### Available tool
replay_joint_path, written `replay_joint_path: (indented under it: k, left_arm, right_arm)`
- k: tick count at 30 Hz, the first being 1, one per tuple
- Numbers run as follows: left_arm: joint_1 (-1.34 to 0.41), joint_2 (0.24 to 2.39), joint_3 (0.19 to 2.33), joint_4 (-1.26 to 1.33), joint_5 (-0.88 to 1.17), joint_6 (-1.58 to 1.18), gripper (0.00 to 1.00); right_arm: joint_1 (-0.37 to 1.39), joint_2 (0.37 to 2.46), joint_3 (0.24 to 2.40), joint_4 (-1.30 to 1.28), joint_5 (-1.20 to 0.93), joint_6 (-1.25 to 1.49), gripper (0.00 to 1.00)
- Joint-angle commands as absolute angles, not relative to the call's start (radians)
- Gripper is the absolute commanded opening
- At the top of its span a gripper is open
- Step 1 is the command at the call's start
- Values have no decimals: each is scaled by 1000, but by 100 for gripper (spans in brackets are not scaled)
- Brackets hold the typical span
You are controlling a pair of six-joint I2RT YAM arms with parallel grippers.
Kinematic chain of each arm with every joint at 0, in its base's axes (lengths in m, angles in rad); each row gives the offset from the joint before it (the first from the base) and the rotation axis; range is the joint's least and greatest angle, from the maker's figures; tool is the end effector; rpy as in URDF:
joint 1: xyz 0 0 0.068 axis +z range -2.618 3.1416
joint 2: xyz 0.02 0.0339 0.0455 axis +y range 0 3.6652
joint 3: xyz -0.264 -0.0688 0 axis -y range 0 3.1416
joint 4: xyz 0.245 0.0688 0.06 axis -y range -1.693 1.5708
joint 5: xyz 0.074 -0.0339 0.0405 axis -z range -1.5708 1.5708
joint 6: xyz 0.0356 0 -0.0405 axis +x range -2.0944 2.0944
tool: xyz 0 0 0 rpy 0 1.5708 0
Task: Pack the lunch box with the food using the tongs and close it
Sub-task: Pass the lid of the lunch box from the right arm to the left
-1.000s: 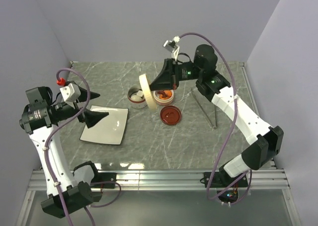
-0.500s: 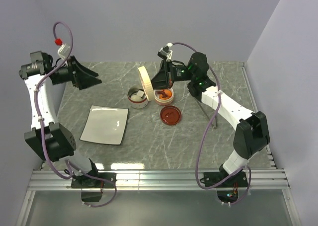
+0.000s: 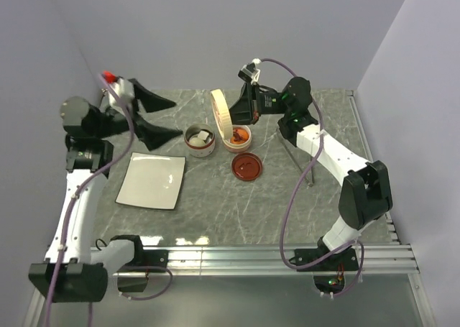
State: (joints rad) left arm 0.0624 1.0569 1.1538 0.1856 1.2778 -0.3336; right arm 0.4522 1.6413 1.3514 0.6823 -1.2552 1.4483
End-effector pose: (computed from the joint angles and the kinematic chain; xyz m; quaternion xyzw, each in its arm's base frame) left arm 0.2109 -0.0210 0.4503 0.3727 0.5664 -0.4416 0.5876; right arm 0.3172 0.1917 0.3968 -0.2140 0.6284 0.7372 0.1258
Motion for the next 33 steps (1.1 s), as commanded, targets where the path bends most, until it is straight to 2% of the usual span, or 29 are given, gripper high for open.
replay_joint_path:
  k: [1, 3, 8, 12, 15, 24, 30, 33]
  left_arm:
    - [-119, 1000, 1172, 110, 1299, 34, 99]
    - [-199, 983, 1163, 90, 1264, 121, 99]
    - [-241, 973, 1141, 225, 1264, 47, 99]
    - [-290, 971, 1175, 106, 1282, 141, 99]
    - [-304, 962, 1177, 34, 1278, 207, 99]
    - [-333, 937, 1149, 48, 1238, 219, 99]
    - [-336, 907, 1109, 44, 1060, 189, 99]
    - [-336, 884, 1086, 72, 1078, 169, 99]
  right_arm:
    - [466, 1583, 1318, 819, -1292, 1526, 0]
    - [485, 1572, 1309, 799, -1308, 1494, 0]
    - [532, 1543, 1312, 706, -1341, 1408, 0]
    - [561, 1549, 1348, 640, -1355, 1356, 0]
    - [563, 1563, 1347, 693, -1345, 1402, 0]
    - [561, 1598, 1345, 759, -1312, 1480, 0]
    - [497, 1576, 1325, 814, -1282, 1514, 0]
    - [462, 1562, 1313, 812, -1276, 1519, 0]
